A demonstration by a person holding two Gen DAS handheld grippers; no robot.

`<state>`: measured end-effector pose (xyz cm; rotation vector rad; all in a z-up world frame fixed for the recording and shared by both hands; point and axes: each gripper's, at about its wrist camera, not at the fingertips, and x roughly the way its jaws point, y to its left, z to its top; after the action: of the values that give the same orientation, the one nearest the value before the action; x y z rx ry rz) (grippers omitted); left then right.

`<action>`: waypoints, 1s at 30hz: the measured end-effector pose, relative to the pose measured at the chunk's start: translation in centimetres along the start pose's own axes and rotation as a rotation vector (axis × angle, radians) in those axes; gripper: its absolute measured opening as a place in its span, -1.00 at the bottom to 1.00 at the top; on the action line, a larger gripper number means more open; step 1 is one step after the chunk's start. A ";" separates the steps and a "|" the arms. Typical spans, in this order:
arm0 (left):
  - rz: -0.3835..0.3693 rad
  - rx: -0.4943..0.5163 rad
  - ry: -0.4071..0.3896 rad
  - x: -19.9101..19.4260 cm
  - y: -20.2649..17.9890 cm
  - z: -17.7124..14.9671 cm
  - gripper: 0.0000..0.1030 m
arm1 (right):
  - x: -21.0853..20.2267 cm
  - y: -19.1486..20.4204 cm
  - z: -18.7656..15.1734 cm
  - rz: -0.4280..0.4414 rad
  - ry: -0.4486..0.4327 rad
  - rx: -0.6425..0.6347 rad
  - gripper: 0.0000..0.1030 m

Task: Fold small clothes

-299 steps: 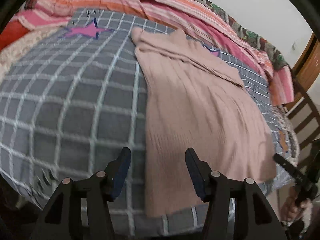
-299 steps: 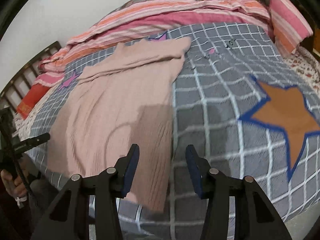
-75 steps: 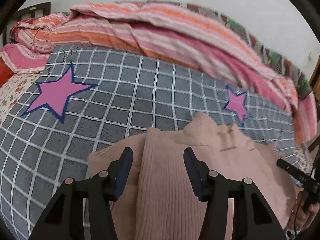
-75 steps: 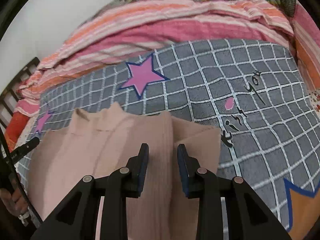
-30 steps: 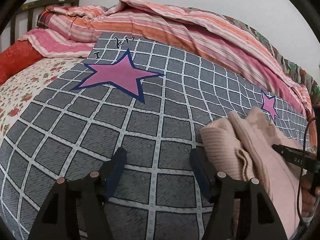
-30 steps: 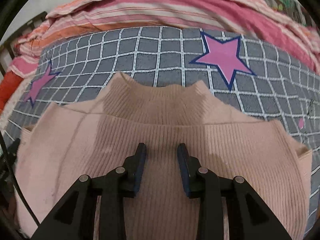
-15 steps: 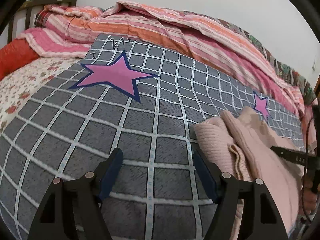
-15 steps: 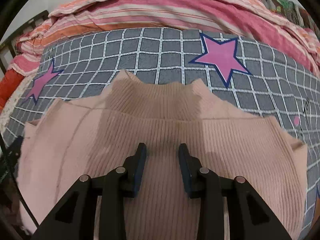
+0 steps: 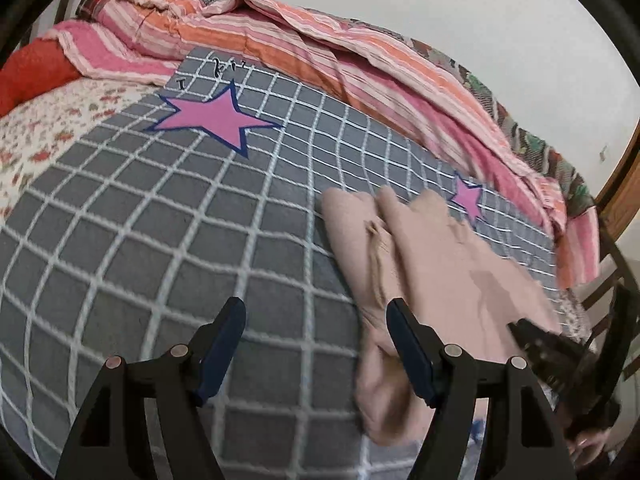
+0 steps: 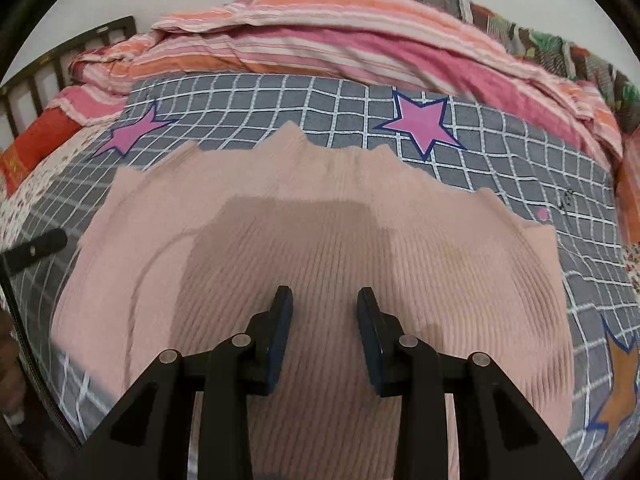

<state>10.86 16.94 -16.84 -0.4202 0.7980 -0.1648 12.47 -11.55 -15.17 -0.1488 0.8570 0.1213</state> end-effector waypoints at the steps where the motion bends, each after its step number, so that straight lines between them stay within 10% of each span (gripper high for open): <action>1: -0.008 -0.003 0.001 -0.3 -0.2 -0.3 0.38 | -0.6 0.2 -0.8 -0.002 -0.003 -0.010 -0.36; 16: -0.204 -0.043 0.076 -0.4 -1.7 -6.0 0.38 | -5.8 0.0 -7.3 0.061 -0.018 -0.045 -0.36; 30: -0.231 -0.074 0.028 3.4 -4.7 -2.7 0.22 | -8.8 -9.5 -8.7 0.016 -0.079 0.195 -0.36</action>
<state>11.34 10.88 -18.74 -0.5813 0.7840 -0.3577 1.92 -22.82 -13.33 0.0451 0.7866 0.0578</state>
